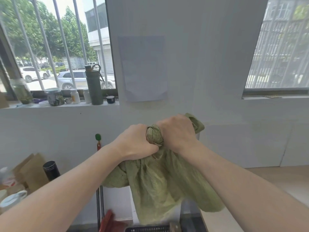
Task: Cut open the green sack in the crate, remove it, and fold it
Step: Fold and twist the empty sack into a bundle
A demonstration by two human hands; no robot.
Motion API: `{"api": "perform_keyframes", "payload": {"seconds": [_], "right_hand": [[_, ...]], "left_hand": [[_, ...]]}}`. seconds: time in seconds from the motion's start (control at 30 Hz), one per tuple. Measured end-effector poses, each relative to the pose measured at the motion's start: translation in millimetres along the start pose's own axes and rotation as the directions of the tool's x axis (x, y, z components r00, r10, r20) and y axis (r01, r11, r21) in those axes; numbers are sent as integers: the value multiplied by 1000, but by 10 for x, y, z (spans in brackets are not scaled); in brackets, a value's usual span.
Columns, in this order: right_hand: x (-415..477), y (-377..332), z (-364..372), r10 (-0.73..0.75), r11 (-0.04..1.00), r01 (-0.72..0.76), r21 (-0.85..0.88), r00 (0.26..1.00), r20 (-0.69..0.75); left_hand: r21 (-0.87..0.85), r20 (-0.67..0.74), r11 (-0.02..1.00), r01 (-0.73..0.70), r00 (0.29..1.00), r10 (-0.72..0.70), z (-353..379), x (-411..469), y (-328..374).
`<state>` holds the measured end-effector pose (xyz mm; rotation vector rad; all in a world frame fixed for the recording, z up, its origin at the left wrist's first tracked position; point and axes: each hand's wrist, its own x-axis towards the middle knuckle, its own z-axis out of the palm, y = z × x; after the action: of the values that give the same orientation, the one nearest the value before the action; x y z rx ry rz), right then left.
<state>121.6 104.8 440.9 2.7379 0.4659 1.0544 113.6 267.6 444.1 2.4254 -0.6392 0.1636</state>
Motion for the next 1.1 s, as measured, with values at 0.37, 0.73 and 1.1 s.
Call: {"api": "perform_keyframes", "payload": {"seconds": [0.37,0.73,1.1], "right_hand": [[-42,53,-93,90,995,-98,34,978,188],[-161,118,31,-82,970,20,244,966,245],[-206,31,3,6,982,-31,188,991,133]], "left_hand": [[782,-191,623,27,962,198,357,-190,24],[667,-127,744,-34,979,159,153,-54,107],[242,-38,953,183,983,-179,-164,133,214]]}}
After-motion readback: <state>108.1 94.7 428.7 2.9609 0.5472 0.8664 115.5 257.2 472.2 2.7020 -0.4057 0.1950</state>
